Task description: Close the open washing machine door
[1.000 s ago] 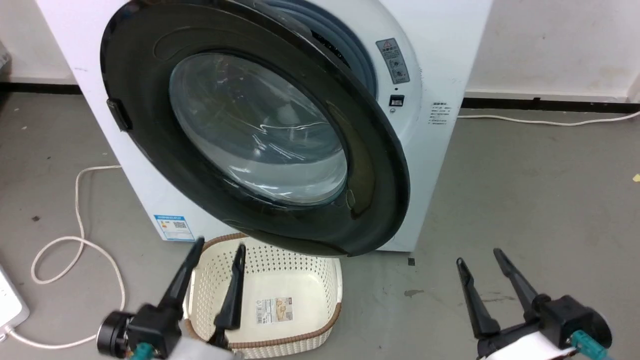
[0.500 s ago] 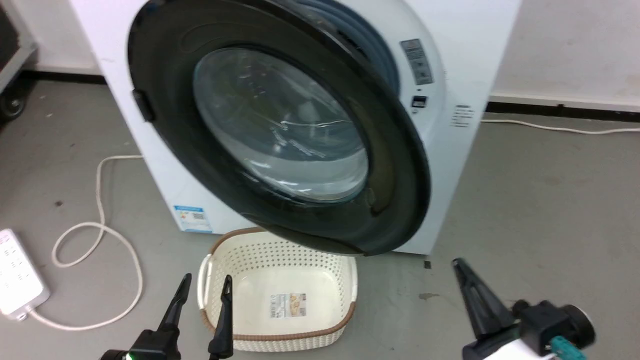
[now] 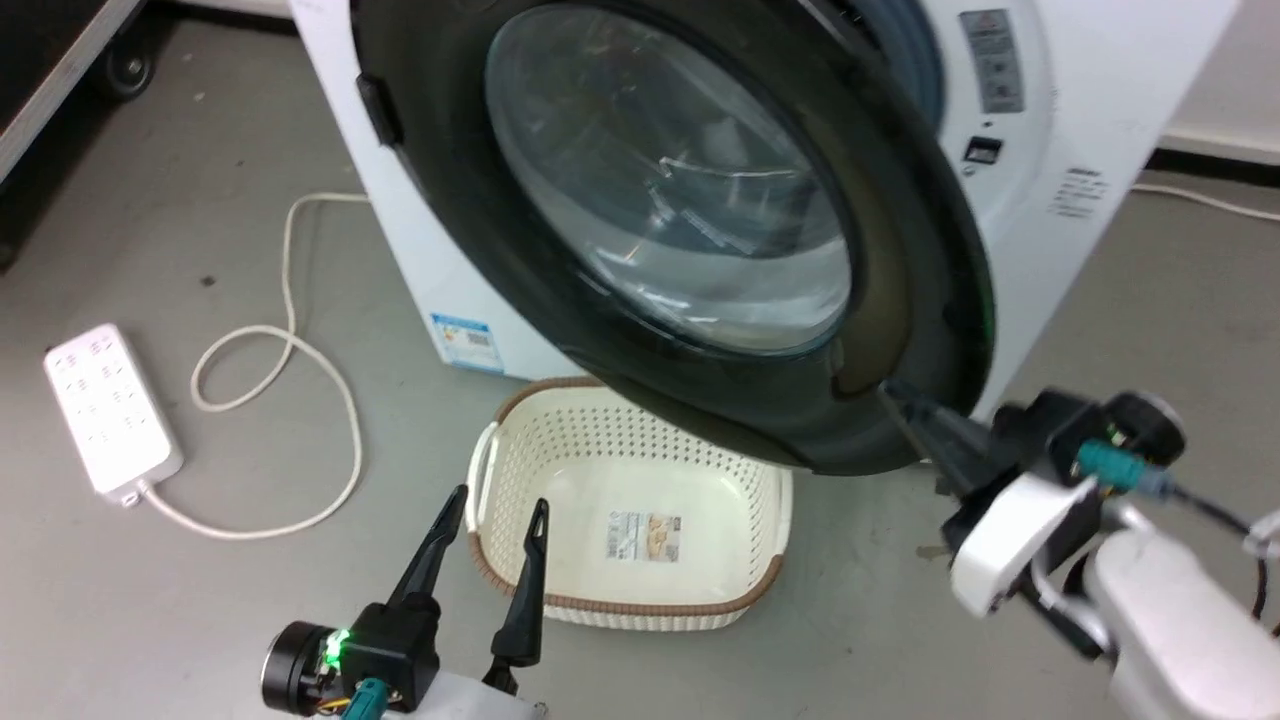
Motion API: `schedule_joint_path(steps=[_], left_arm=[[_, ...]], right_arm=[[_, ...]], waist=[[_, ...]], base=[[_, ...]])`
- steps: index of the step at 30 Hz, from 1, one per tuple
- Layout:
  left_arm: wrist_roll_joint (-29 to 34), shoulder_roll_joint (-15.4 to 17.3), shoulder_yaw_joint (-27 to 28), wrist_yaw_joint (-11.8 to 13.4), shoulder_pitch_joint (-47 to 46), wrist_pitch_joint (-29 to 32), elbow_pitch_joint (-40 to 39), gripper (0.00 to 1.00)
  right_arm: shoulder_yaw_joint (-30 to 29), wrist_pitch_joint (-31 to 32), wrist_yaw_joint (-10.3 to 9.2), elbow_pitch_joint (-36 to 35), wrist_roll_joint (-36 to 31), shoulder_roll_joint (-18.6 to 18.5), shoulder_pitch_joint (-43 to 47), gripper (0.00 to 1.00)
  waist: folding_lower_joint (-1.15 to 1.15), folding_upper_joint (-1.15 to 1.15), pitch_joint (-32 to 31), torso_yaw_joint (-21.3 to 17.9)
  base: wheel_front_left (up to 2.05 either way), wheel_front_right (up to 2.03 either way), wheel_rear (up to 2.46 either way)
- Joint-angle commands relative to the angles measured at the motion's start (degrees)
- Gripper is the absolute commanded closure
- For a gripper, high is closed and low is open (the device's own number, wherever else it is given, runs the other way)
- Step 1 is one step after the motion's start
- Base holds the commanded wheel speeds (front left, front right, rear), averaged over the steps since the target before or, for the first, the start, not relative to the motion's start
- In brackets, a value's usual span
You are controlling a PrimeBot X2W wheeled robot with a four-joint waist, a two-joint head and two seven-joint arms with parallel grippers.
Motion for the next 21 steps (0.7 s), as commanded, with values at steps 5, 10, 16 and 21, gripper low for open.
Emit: schedule_joint_path(steps=[5,10,16,21], left_arm=[[-0.1,-0.1,-1.5,0.8,-1.8,-0.3,-0.1,0.00],[-1.0,-0.1,-2.9,2.0,-3.3,-0.3,-0.6,0.00],[-1.6,-0.1,-4.0,3.1,-4.4,-0.3,-1.0,0.00],[-2.0,-0.1,-5.1,4.0,-5.3,-0.3,-1.1,0.00]], right_arm=[[-0.2,1.1,0.03,7.0,3.5,-2.5,-6.4,1.00],[-4.1,2.5,0.03,15.5,4.9,-4.5,-12.5,1.00],[-8.9,2.9,0.03,24.1,4.6,-4.1,-20.0,1.00],[-10.5,2.0,0.03,29.2,4.3,-4.7,-24.3,1.00]], waist=[[-0.01,0.00,1.8,2.2],[-0.01,0.00,3.4,4.2],[-0.01,0.00,5.7,6.1],[-0.01,0.00,7.2,7.5]], base=[[0.00,0.00,0.00],[0.00,0.00,0.00],[0.00,0.00,0.00],[0.00,0.00,0.00]])
